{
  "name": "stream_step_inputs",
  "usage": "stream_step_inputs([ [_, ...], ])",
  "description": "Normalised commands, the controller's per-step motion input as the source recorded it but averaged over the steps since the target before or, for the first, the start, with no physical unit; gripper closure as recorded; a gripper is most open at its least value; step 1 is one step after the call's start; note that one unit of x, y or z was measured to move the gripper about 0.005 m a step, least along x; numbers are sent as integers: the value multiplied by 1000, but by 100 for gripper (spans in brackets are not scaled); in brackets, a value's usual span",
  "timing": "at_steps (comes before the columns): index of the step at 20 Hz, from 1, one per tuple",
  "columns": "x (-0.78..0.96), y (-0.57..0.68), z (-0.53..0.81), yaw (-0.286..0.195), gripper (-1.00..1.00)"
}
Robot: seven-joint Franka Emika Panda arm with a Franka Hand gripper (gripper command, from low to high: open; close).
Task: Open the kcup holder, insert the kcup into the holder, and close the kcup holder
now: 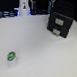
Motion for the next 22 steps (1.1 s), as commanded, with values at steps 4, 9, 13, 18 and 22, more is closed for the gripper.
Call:
stream_step_inputs([
  [4,-223,519,197,-140,-100],
  [9,-318,561,120,-169,-100],
  [13,-353,593,32,-200,-100],
  [18,-383,598,1,-195,-100],
  [22,-373,613,-64,-183,-100],
])
